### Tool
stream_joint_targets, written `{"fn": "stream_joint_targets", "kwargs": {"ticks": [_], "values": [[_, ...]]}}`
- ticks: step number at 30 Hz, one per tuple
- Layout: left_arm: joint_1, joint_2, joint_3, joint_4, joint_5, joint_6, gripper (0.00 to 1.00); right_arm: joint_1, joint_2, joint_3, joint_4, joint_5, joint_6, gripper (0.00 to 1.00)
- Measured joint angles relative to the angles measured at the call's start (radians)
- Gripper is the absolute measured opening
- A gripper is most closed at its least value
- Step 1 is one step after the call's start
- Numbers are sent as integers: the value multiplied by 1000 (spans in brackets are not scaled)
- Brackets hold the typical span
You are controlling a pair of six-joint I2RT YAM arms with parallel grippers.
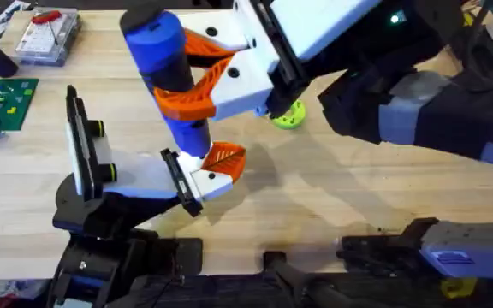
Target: Pick up the gripper from the table and insert it into the empty holder that is missing its gripper. Then pick up a screw, insert it into the mounting hole, and use the screwdriver to tighten it. Finally, clean up the table by picking up the vegetable and placing it into the bucket.
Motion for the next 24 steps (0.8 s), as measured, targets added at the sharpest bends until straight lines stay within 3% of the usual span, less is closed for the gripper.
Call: {"fn": "stream_joint_targets", "kwargs": {"ticks": [24], "values": [[0,0,0,0,-1,0,12,-2,11,0,-15,7,0,52]]}}
